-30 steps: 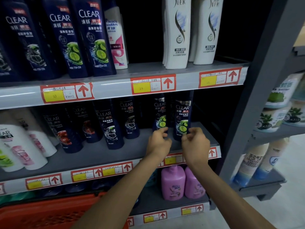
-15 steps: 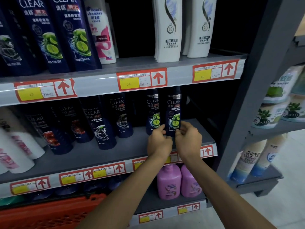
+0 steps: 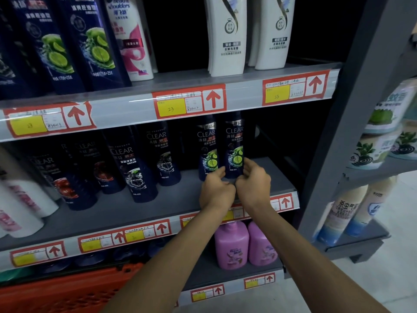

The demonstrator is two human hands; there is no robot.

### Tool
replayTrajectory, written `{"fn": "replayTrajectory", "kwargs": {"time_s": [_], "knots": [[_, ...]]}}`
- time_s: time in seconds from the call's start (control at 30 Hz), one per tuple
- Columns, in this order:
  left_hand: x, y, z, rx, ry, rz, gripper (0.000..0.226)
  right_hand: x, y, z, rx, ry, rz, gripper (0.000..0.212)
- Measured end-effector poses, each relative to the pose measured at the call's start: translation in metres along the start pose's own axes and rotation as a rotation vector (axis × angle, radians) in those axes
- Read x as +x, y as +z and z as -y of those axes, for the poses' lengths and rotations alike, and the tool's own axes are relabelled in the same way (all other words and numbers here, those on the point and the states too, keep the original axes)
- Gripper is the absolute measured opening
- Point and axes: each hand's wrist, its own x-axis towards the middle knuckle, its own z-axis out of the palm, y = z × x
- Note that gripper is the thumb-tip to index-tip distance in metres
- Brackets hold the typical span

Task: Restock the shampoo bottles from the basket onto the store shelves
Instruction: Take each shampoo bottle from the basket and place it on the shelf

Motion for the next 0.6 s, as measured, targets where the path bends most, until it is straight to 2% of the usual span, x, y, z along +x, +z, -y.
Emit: {"fn": "replayTrajectory", "kwargs": {"time_s": [0.47, 0.6], "knots": [[0.0089, -0.0011, 0.0004, 0.010, -0.039, 0.053, 0.071, 0.0028, -0.0029, 0.0000, -0.017, -0.017, 0.088, 0.063], [0.0058, -0.0036, -0.0017, -0.011, -0.052, 0.065, 0.069, -0.0028, -0.0010, -0.0005, -0.016, -0.046, 0.053, 0.056]]}}
